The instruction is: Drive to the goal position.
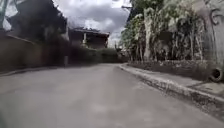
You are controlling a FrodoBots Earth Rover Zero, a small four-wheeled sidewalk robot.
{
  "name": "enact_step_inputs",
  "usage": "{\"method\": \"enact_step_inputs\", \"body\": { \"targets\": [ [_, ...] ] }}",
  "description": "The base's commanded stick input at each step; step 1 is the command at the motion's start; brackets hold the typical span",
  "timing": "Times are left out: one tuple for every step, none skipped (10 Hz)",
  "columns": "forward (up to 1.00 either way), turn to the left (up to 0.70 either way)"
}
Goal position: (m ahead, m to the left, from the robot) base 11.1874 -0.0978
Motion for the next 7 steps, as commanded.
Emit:
{"method": "enact_step_inputs", "body": {
  "targets": [
    [1.0,-0.03],
    [1.0,-0.03],
    [1.0,-0.03],
    [1.0,-0.03],
    [1.0,-0.03],
    [1.0,-0.03],
    [1.0,-0.03]
  ]
}}
